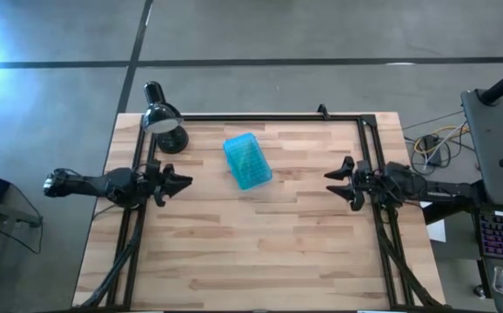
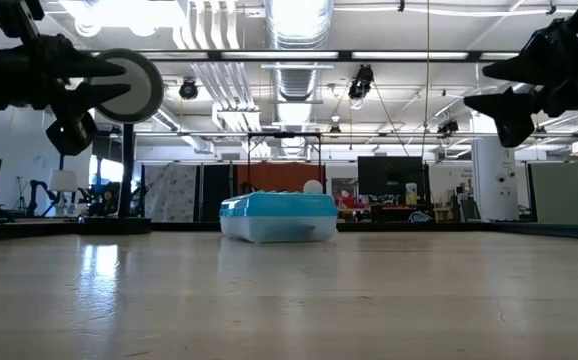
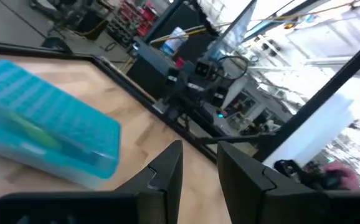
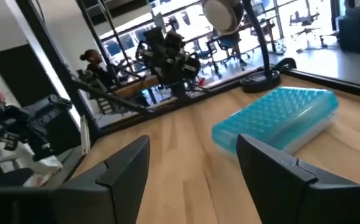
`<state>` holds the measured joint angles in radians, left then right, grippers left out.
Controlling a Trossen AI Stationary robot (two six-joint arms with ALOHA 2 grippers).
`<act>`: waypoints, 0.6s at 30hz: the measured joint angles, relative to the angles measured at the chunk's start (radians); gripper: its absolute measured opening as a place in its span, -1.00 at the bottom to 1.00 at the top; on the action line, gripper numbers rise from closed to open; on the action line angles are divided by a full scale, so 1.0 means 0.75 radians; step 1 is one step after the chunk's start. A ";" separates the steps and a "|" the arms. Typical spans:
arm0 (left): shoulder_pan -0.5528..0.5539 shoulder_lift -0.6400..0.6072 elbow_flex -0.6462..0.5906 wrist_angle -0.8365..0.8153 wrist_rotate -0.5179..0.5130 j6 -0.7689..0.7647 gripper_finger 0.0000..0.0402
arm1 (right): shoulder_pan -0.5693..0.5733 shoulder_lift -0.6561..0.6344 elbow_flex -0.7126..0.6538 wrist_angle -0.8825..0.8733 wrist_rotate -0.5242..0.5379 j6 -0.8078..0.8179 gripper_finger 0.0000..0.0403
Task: Pick & place school supplies into a supply box
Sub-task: Return to Home Position
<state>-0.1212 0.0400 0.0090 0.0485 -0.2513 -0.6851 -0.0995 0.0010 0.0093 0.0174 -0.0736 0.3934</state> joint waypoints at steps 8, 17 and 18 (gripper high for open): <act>0.008 -0.043 -0.001 0.004 0.010 -0.003 -0.59 | -0.020 0.018 0.000 -0.001 0.004 0.000 0.15; 0.008 -0.010 -0.001 0.002 0.010 -0.003 -0.59 | -0.020 0.019 0.000 -0.001 0.006 0.000 0.15; 0.008 -0.006 -0.001 0.002 0.010 -0.003 -0.59 | -0.020 0.019 0.000 -0.001 0.007 0.000 0.15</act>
<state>-0.1150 0.0354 0.0086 0.0498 -0.2440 -0.6872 -0.1143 0.0151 0.0093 0.0166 -0.0685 0.3931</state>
